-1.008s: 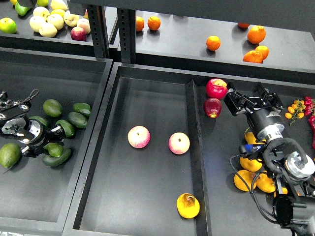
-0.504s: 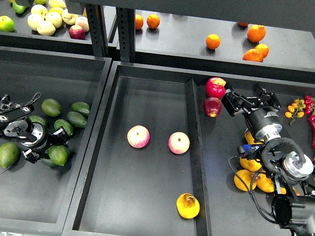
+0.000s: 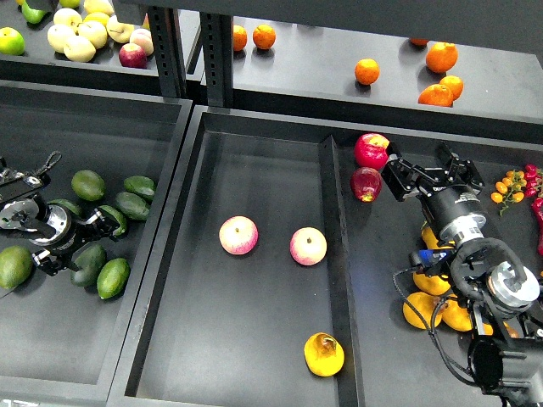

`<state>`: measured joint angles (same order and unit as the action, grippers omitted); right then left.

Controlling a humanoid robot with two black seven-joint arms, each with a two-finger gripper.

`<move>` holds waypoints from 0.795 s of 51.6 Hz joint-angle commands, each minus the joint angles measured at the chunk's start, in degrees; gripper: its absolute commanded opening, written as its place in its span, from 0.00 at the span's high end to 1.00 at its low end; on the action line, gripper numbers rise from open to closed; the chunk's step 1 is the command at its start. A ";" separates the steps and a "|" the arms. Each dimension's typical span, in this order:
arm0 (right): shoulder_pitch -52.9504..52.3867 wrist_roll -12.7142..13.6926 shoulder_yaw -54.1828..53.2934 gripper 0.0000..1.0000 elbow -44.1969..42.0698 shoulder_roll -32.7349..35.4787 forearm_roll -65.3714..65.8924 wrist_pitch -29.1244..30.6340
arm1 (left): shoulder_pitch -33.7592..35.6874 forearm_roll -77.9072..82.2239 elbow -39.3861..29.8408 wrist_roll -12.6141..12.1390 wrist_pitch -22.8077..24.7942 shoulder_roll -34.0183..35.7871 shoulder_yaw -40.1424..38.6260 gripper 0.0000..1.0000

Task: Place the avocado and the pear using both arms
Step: 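Open the left gripper to release the avocado among the avocados, then raise the left gripper and bring it back over the middle bin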

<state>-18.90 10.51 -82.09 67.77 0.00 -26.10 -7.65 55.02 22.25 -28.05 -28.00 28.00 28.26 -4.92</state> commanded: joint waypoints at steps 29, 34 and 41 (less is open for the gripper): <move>3.08 -0.05 8.61 0.00 -0.71 0.00 6.59 9.66 | -10.27 -40.53 -19.58 0.00 0.00 10.68 -36.28 0.02; 3.34 0.03 10.89 0.00 -1.32 0.00 6.68 10.72 | -18.00 -41.24 -25.55 0.00 0.00 8.14 -44.89 0.02; 3.25 0.03 15.72 0.00 -1.59 3.16 6.85 10.90 | -29.87 -41.24 -32.50 0.00 0.00 1.64 -56.58 0.02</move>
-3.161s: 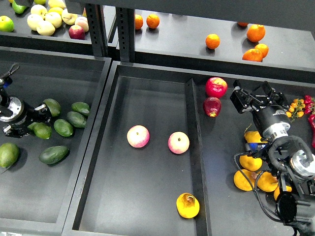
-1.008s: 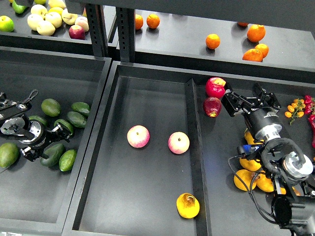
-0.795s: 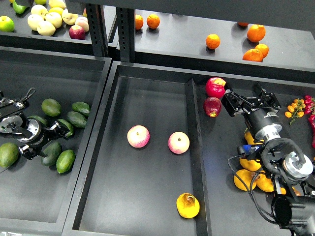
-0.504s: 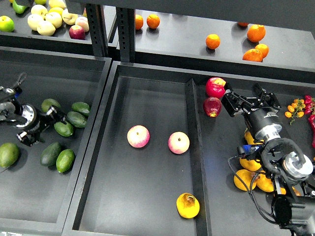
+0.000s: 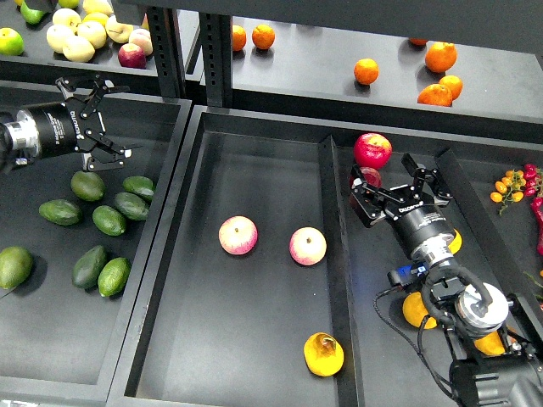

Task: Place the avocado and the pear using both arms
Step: 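Raise the left gripper and bring it back over the middle bin, then move the right gripper down to the yellow pear near the bin edge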

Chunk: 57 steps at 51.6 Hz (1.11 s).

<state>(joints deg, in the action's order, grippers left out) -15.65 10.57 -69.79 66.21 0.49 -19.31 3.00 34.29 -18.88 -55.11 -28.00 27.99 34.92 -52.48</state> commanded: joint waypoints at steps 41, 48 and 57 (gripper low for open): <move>-18.19 17.43 18.02 0.00 -0.47 15.67 -0.02 -1.77 | -32.88 0.69 -14.67 0.00 0.01 -34.92 -31.90 0.02; -22.58 17.43 26.63 0.00 -0.47 20.68 0.15 -1.69 | -33.76 0.69 -14.76 0.00 0.01 -34.92 -31.11 0.02; -25.92 17.43 36.83 0.00 -0.47 22.09 2.43 -1.34 | -33.76 0.69 -15.03 0.00 0.01 -34.92 -30.23 0.02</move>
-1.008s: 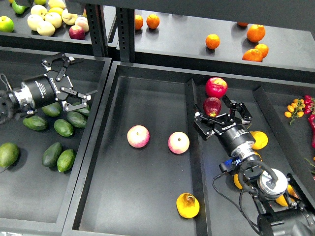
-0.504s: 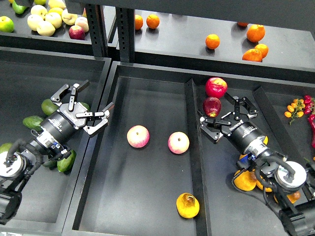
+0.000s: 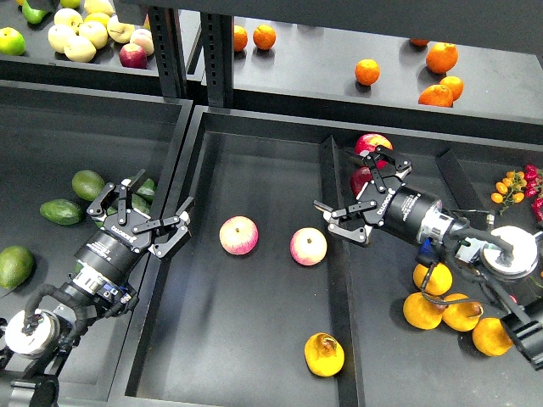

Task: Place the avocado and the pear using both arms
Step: 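Move the right gripper down to the yellow pear near the bin edge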

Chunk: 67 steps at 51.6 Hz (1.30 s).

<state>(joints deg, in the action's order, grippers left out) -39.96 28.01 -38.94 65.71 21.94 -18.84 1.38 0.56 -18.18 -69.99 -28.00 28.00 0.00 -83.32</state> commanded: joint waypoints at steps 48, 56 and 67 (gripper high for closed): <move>-0.11 -0.01 26.73 0.07 -3.22 -0.23 18.40 1.52 | -2.23 -0.01 -1.38 0.00 0.00 0.00 6.76 0.02; -0.03 -0.01 28.30 0.07 -3.31 -0.58 18.22 1.52 | -2.23 -0.01 -1.38 0.00 0.00 0.00 6.76 0.02; 1.03 -0.01 29.63 0.07 -3.58 -0.67 18.22 1.52 | -2.14 -0.01 -1.46 0.00 0.00 0.00 6.76 0.02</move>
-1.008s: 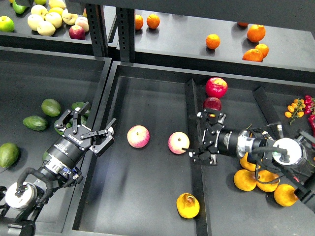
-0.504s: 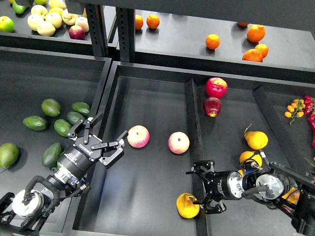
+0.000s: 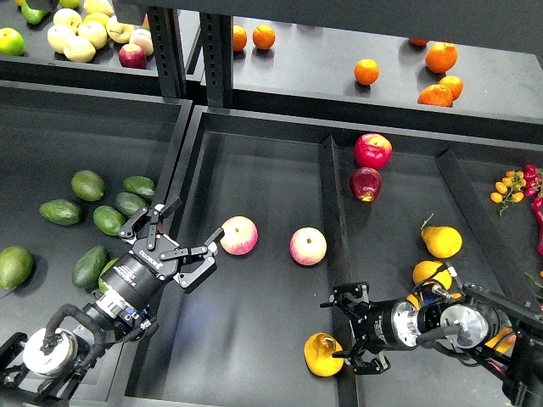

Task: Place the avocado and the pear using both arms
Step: 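Move the right gripper down to the yellow pear near the bin edge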

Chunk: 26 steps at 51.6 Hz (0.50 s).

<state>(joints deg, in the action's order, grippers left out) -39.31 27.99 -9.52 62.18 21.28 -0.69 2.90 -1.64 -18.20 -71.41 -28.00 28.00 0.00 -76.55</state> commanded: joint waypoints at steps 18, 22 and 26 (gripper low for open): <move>3.36 0.01 -0.50 0.24 -2.15 -2.47 0.08 -0.09 | -0.03 0.00 0.04 0.00 0.00 0.00 0.17 0.02; 3.36 0.01 -0.59 0.28 -3.03 -3.00 0.08 -0.09 | -0.03 0.00 0.04 0.00 0.00 0.00 0.00 0.01; 3.36 0.01 -0.77 0.32 -3.47 -3.27 0.08 -0.09 | -0.03 0.00 0.04 0.00 0.00 0.00 -0.09 0.01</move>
<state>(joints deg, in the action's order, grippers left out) -36.00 27.99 -10.04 59.49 18.50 -0.62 2.86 -1.67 -18.20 -71.41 -28.00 28.00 0.00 -76.36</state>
